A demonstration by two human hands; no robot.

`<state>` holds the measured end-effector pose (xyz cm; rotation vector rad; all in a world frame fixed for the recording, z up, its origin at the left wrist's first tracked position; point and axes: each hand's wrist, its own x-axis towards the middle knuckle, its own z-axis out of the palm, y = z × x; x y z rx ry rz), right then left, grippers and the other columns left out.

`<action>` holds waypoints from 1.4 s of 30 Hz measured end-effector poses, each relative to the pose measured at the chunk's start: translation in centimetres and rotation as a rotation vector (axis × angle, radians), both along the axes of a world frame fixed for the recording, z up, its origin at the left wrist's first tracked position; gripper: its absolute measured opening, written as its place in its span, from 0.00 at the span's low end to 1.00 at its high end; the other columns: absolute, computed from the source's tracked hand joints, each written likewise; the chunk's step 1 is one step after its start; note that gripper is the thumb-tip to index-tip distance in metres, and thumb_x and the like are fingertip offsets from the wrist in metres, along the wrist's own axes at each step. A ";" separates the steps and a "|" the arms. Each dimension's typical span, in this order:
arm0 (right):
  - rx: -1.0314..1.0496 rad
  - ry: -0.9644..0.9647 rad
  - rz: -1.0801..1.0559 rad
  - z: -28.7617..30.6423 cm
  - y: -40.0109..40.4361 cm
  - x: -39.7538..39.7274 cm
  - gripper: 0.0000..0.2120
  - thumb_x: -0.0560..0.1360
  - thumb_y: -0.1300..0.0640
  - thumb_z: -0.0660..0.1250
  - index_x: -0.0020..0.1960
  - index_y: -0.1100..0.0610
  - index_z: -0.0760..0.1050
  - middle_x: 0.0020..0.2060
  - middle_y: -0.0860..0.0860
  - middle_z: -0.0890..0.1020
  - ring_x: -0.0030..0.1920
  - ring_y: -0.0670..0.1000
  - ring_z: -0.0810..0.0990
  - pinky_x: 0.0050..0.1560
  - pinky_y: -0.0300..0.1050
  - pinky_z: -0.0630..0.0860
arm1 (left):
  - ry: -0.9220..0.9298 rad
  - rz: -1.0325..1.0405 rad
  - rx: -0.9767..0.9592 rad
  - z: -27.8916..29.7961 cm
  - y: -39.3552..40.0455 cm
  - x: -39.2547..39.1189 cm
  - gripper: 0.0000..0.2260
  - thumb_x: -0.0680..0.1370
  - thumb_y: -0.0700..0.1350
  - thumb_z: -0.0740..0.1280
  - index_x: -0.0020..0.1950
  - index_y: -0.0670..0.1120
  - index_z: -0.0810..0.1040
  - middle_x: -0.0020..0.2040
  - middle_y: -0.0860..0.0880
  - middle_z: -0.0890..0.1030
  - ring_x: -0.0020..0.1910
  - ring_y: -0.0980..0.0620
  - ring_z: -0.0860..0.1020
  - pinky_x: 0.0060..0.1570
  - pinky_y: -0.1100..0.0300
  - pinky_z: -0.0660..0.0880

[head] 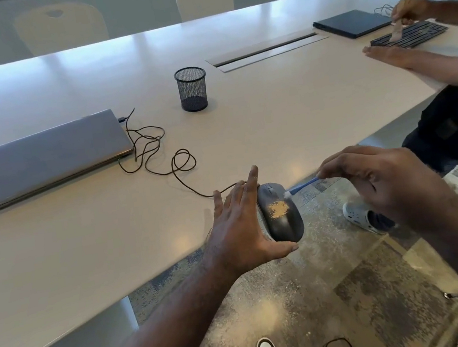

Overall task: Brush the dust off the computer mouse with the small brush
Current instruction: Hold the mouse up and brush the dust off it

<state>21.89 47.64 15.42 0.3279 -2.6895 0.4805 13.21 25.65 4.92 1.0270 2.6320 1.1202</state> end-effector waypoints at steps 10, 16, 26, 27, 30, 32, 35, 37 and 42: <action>-0.023 0.007 -0.008 -0.9 0.2 0.7 0.16 0.71 0.74 0.69 0.53 0.57 0.83 0.47 0.44 0.82 0.45 0.45 0.84 0.50 0.41 0.80 | -0.005 0.004 -0.009 -0.1 -0.1 -0.2 0.63 0.60 0.71 0.74 0.79 0.58 0.33 0.79 0.49 0.60 0.80 0.52 0.51 0.77 0.43 0.34; -0.017 0.032 0.013 -0.8 -0.5 1.0 0.16 0.72 0.71 0.69 0.54 0.56 0.82 0.50 0.41 0.80 0.48 0.43 0.83 0.51 0.40 0.80 | 0.001 0.007 -0.005 0.0 -0.1 -0.3 0.63 0.61 0.70 0.75 0.79 0.58 0.33 0.80 0.50 0.60 0.80 0.52 0.51 0.77 0.43 0.34; -0.035 0.030 -0.010 -0.6 -0.4 1.4 0.13 0.74 0.68 0.67 0.54 0.57 0.83 0.49 0.41 0.80 0.46 0.41 0.82 0.51 0.34 0.77 | 0.002 0.015 -0.008 -0.1 -0.1 -0.3 0.63 0.60 0.70 0.74 0.79 0.57 0.34 0.79 0.50 0.59 0.80 0.52 0.52 0.77 0.43 0.35; -0.030 0.024 -0.002 -0.7 -0.6 1.5 0.12 0.74 0.67 0.66 0.54 0.57 0.83 0.49 0.41 0.81 0.46 0.42 0.82 0.51 0.35 0.78 | 0.003 0.015 -0.005 -0.1 0.0 -0.3 0.62 0.60 0.71 0.74 0.79 0.57 0.34 0.79 0.50 0.60 0.80 0.52 0.52 0.77 0.43 0.35; -0.010 -0.010 0.004 -0.8 -0.8 1.7 0.14 0.72 0.70 0.69 0.53 0.57 0.83 0.49 0.42 0.81 0.46 0.46 0.84 0.49 0.43 0.81 | 0.005 0.022 0.001 -0.1 0.0 -0.4 0.62 0.60 0.72 0.72 0.79 0.58 0.34 0.79 0.50 0.61 0.80 0.52 0.53 0.76 0.45 0.34; -0.003 -0.017 -0.005 -0.7 -0.5 1.8 0.15 0.71 0.70 0.69 0.53 0.57 0.83 0.49 0.43 0.81 0.46 0.47 0.84 0.47 0.47 0.83 | 0.006 0.027 -0.001 -0.2 0.0 -0.4 0.62 0.59 0.72 0.71 0.79 0.58 0.34 0.79 0.50 0.60 0.80 0.52 0.53 0.76 0.45 0.34; -0.005 0.015 -0.013 -0.5 -0.1 1.8 0.14 0.72 0.70 0.68 0.53 0.57 0.83 0.48 0.43 0.81 0.44 0.47 0.84 0.45 0.50 0.83 | 0.005 0.031 -0.007 -0.3 0.0 -0.4 0.62 0.59 0.72 0.71 0.79 0.57 0.34 0.79 0.50 0.60 0.79 0.51 0.54 0.76 0.45 0.34; -0.020 0.029 -0.010 -0.5 -0.2 1.8 0.14 0.73 0.69 0.67 0.54 0.58 0.83 0.49 0.44 0.82 0.45 0.48 0.84 0.46 0.50 0.83 | 0.006 0.030 -0.006 -0.3 0.1 -0.4 0.62 0.59 0.73 0.71 0.79 0.57 0.35 0.79 0.50 0.60 0.79 0.51 0.54 0.76 0.44 0.35; 0.005 -0.029 -0.001 -1.0 -0.5 1.7 0.15 0.71 0.70 0.69 0.53 0.57 0.83 0.50 0.47 0.84 0.46 0.48 0.85 0.46 0.50 0.83 | 0.015 0.043 0.010 -0.3 0.1 -0.5 0.61 0.60 0.71 0.72 0.79 0.59 0.34 0.79 0.50 0.60 0.80 0.51 0.53 0.77 0.43 0.35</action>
